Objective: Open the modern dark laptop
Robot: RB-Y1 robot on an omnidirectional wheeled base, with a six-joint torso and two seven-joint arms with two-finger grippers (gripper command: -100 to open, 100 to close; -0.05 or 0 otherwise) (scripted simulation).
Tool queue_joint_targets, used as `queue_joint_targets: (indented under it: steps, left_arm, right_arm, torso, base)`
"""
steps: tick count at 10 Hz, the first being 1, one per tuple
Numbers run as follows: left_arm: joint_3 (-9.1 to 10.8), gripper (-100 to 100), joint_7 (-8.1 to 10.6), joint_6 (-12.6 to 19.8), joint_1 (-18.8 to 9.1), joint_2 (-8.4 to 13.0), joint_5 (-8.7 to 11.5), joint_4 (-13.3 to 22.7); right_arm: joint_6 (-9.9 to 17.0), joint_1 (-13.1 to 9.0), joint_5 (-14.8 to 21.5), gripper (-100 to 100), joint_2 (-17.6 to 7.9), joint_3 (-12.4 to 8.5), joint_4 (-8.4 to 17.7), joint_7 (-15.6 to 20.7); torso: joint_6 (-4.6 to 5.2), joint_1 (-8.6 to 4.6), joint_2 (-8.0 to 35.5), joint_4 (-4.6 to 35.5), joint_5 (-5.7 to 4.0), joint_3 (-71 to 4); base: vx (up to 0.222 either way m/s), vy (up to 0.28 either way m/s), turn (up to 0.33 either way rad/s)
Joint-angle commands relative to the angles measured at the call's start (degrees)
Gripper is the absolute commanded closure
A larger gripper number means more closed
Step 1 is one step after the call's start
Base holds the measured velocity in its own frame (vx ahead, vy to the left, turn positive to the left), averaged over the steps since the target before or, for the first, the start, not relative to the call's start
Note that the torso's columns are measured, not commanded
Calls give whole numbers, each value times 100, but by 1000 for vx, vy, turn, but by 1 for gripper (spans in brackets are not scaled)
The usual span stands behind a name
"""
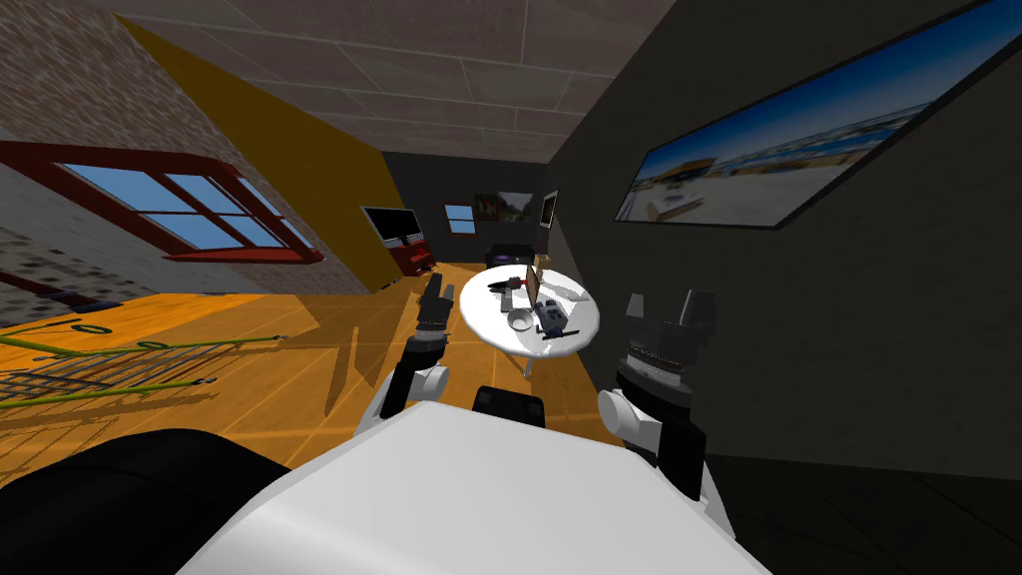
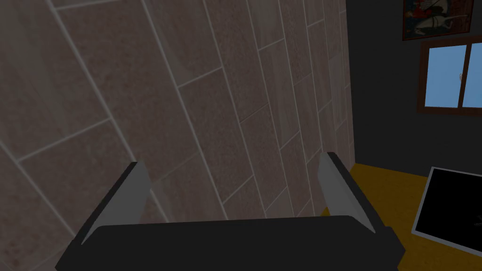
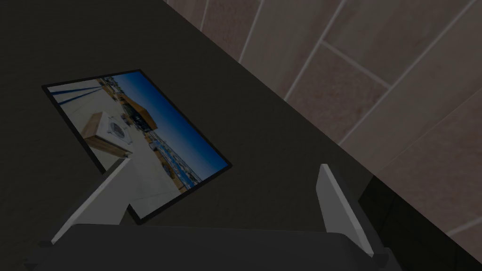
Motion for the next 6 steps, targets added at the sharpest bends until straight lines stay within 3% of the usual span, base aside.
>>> queue_joint_targets:
  steps: [1,6]
  left_arm:
    - [0,0,0,0,0,0,0,0]
    - [0,0,0,0,0,0,0,-1]
  right_arm:
    - [0,0,0,0,0,0,0,0]
    - [0,0,0,0,0,0,-1,0]
  torso:
    - [0,0,232,235,0,-467]
    - [0,0,2269,2268,0,-4536]
  base:
    - [0,0,0]
    - [0,0,0]
